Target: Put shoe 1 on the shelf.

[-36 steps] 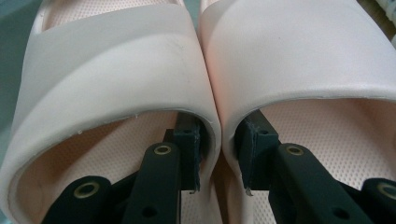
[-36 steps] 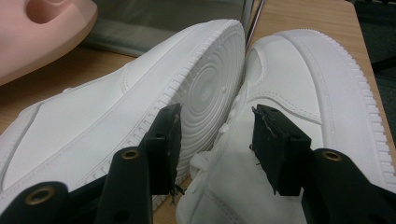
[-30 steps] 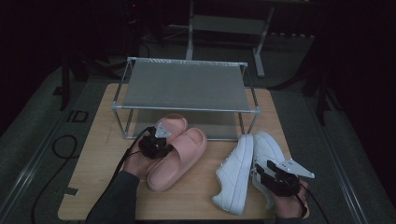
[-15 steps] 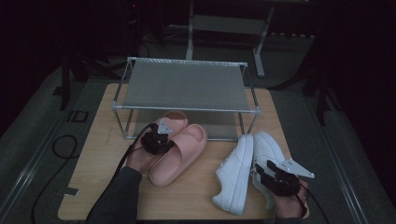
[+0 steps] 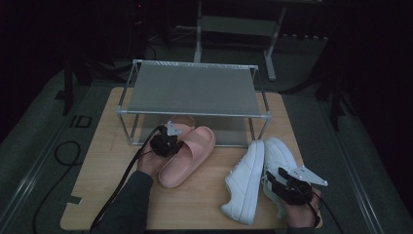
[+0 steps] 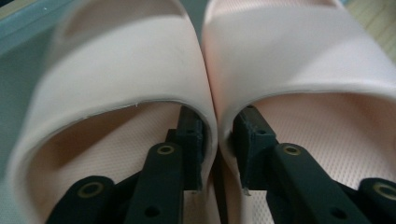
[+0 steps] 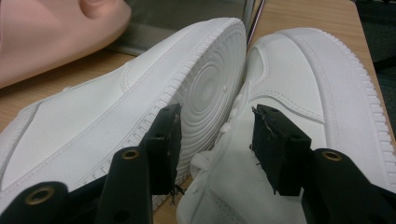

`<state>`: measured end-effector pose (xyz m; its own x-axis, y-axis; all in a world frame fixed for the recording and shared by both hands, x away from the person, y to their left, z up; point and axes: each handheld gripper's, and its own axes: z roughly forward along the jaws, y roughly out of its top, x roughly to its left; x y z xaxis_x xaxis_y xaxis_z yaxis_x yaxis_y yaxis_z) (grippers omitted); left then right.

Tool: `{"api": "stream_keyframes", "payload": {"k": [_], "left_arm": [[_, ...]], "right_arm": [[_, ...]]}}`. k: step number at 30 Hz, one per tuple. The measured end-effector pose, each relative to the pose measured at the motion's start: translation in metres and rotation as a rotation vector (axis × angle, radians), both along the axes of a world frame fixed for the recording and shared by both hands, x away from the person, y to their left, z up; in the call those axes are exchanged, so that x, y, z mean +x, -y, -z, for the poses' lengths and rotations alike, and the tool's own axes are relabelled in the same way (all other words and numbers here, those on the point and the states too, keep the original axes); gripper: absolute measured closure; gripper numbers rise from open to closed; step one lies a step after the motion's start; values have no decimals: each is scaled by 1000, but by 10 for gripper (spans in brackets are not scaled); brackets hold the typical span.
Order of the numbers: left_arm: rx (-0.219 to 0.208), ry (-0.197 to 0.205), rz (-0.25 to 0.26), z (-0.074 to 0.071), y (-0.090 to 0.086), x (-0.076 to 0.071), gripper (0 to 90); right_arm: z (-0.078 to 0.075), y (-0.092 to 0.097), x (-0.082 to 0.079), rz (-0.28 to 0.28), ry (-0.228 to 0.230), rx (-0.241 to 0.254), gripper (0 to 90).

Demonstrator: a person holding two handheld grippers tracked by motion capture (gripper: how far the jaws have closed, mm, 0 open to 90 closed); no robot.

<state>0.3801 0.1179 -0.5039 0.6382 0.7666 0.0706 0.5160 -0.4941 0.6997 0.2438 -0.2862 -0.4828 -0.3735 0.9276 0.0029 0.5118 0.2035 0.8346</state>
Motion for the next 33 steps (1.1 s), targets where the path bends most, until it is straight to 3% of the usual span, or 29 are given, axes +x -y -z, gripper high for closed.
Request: {"api": "stream_keyframes", "payload": {"k": [19, 28, 30, 33], "left_arm": [[-27, 38, -93, 3, 3, 13, 752], [-45, 50, -180, 4, 4, 18, 747], [-25, 68, -178, 4, 1, 21, 744], [-38, 73, -195, 5, 0, 23, 742]], "right_arm": [[0, 0, 0, 0, 0, 2, 516], [0, 1, 0, 1, 1, 3, 516], [0, 1, 0, 0, 1, 2, 516], [0, 1, 0, 3, 0, 3, 516]]}}
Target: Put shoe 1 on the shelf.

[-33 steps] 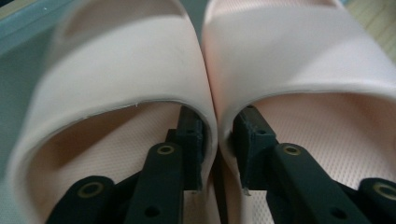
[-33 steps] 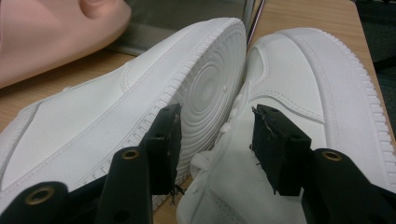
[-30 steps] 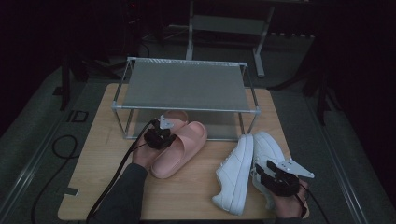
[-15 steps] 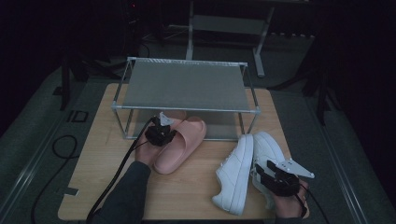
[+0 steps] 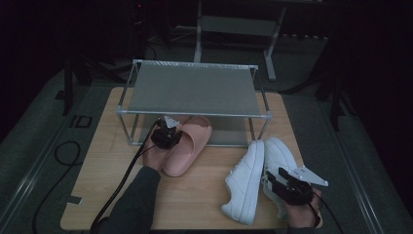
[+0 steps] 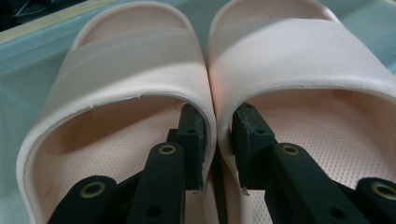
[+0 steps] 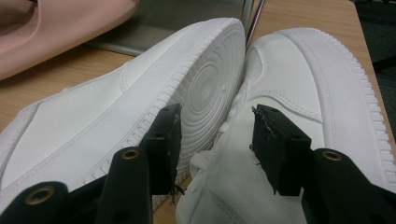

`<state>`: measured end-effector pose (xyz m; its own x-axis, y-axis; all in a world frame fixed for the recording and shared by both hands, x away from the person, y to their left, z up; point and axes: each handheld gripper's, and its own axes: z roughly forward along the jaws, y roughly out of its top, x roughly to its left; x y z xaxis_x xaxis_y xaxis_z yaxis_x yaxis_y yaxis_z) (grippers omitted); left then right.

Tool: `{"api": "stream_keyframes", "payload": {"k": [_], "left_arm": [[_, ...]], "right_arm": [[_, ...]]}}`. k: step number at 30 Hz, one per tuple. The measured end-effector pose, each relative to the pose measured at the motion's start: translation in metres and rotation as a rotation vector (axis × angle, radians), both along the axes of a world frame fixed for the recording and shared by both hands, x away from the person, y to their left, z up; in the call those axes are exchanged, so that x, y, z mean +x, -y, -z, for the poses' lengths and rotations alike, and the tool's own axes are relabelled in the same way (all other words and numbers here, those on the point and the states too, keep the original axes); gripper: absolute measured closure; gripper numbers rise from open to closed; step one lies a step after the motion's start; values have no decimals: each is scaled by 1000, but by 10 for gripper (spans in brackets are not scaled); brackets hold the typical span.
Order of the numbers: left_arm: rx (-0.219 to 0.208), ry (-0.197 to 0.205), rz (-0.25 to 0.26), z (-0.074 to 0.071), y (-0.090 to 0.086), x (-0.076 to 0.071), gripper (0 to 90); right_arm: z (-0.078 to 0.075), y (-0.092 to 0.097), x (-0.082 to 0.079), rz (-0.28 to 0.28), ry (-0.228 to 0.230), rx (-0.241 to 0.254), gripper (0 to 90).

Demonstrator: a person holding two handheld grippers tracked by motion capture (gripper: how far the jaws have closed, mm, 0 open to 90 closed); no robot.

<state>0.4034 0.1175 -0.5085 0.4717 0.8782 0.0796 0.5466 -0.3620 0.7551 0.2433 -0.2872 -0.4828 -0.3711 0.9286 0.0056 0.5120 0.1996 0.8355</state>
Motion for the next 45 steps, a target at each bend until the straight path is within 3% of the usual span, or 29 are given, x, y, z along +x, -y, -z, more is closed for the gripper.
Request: {"api": "stream_keyframes", "payload": {"k": [2, 3, 11, 14, 15, 16, 18, 19, 25, 26, 28, 33, 45], "left_arm": [[-4, 1, -4, 0, -1, 1, 740], [54, 35, -21, -1, -4, 2, 740], [49, 33, -15, -1, -3, 2, 696], [42, 32, -7, -1, -3, 2, 646], [-5, 6, 17, 1, -1, 3, 620], [-43, -8, -77, 1, 4, -2, 601], [-39, -7, -79, 1, 4, -3, 580], [-19, 1, -27, 1, 1, 0, 574], [-22, -2, -13, -1, 2, -3, 522], [-49, -15, -19, -1, 3, -4, 518], [-52, -23, -10, -2, 2, -5, 497], [-33, -26, 2, -3, 0, -8, 483], [14, 15, 36, -6, -3, -17, 474]], "right_arm": [[0, 0, 0, 0, 0, 0, 516], [0, 0, 0, -1, 0, 0, 515], [0, 0, 0, -2, -1, 1, 515], [0, 0, 0, -2, 0, 2, 515], [0, 0, 0, -2, -1, 3, 514], [0, 0, -1, -2, -1, 2, 514], [0, 0, -1, -3, -1, 3, 514], [0, 0, -1, -3, 0, 3, 514], [0, 0, -1, -4, -1, 3, 514], [0, 0, -1, -5, 0, 2, 514], [0, -1, -1, -6, -1, 2, 513], [0, -1, -1, -7, -1, 1, 513], [0, -1, -1, -9, 0, 0, 511]]}}
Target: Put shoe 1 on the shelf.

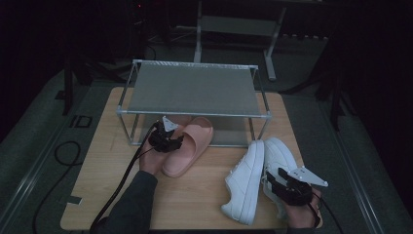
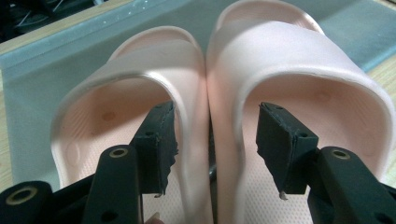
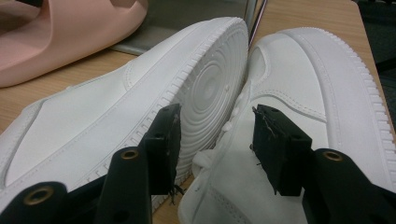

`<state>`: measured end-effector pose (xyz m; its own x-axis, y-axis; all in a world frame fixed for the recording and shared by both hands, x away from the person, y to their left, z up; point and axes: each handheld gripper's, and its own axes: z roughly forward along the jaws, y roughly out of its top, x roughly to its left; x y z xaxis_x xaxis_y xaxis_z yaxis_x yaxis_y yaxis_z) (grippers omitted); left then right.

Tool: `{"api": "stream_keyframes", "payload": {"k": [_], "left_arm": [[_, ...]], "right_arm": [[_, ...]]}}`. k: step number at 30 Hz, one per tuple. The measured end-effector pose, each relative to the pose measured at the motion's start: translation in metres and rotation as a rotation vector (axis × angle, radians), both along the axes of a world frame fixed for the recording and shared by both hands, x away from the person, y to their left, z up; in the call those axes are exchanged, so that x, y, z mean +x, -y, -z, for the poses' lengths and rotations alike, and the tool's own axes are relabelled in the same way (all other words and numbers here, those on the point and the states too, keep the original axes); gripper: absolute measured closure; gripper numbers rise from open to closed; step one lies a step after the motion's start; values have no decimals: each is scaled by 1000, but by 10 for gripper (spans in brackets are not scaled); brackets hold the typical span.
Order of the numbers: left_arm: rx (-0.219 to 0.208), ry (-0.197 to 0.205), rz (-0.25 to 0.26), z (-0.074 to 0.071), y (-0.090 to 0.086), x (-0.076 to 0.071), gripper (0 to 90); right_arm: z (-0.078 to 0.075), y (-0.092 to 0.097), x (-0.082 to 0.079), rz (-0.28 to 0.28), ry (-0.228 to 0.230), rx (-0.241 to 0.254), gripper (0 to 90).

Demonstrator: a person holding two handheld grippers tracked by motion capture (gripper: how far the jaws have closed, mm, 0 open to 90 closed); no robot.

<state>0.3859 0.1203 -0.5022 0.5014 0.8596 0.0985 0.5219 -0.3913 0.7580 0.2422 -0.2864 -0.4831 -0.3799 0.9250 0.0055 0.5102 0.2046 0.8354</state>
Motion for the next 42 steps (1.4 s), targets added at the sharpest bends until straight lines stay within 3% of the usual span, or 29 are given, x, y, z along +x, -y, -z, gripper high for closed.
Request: {"api": "stream_keyframes", "payload": {"k": [11, 16, 23, 38, 42], "left_arm": [[7, 3, 40, -7, -4, -18, 530], [-10, -11, 44, -8, -9, -26, 565], [-19, -49, 39, -3, -19, -36, 588], [-20, -79, 59, 3, -28, -59, 656], [-3, -89, 58, 8, -33, -65, 702]], "right_arm": [[0, 0, 0, 1, 1, -2, 511], [-1, 0, 0, 1, 2, -1, 511], [0, -1, 0, -2, 1, -2, 511], [-1, 0, 0, 1, 4, -4, 511], [-1, 0, 0, 2, 4, -3, 511]]}}
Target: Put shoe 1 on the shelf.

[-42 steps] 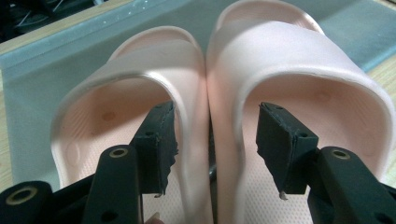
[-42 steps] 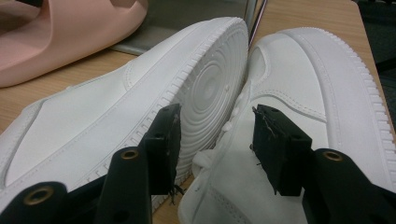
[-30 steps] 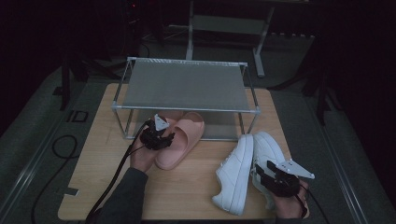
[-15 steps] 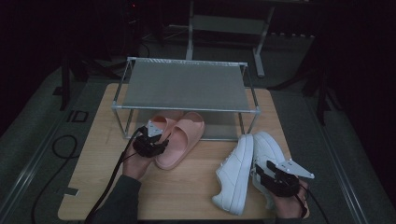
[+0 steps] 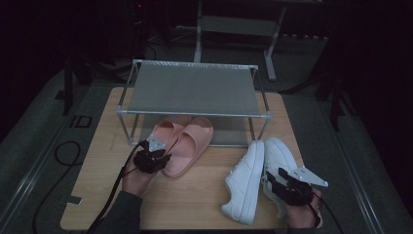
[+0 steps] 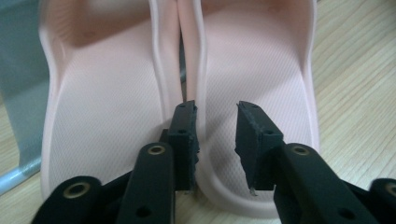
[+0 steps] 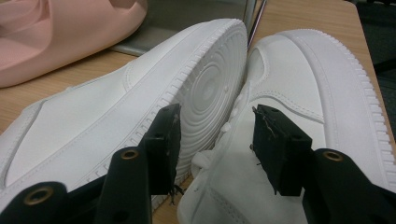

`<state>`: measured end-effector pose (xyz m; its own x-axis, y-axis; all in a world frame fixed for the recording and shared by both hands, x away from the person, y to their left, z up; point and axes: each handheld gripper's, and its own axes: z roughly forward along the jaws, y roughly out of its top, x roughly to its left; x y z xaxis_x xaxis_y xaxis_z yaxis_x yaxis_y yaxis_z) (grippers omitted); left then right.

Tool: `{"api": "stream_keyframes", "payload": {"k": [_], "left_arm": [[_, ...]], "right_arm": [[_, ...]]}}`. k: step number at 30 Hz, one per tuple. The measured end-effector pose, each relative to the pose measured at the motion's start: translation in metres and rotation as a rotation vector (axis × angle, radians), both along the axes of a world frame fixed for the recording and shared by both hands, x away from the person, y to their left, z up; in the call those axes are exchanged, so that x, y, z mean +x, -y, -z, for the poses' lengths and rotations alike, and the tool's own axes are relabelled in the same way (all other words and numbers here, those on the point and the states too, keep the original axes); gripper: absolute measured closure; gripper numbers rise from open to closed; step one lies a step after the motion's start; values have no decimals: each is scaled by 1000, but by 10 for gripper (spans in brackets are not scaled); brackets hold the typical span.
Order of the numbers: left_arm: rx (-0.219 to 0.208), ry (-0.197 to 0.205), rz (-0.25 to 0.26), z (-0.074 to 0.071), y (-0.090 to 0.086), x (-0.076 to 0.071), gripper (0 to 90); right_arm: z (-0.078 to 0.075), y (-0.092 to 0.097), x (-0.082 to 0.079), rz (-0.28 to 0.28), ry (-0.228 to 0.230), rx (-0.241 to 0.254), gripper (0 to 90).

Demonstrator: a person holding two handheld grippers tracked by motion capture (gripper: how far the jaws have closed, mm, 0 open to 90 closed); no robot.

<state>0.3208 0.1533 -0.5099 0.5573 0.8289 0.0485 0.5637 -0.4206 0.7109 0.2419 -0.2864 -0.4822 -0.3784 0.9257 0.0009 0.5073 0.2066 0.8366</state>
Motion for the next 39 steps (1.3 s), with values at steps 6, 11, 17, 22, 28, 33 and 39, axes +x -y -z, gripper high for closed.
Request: {"api": "stream_keyframes", "payload": {"k": [6, 11, 17, 22, 28, 33, 39], "left_arm": [[28, -15, -3, 4, -5, -6, 801], [37, -25, -22, 6, -10, -8, 887], [54, -46, -18, 10, -13, -10, 895], [69, -66, -10, 14, -13, -13, 895], [93, -93, -1, 20, -15, -16, 895], [99, -103, 4, 23, -13, -17, 895], [116, -119, 33, 27, -6, -22, 895]], "right_arm": [[0, 0, 0, 1, 3, -1, 511], [0, 1, 0, 1, 4, 0, 511], [0, 0, 0, -1, 4, -1, 511], [-1, 0, -1, 1, 5, 1, 511], [-1, 1, -1, 3, 5, 1, 511], [-1, 0, -1, 1, 5, 0, 511], [-1, 0, -1, 0, 6, -1, 511]]}}
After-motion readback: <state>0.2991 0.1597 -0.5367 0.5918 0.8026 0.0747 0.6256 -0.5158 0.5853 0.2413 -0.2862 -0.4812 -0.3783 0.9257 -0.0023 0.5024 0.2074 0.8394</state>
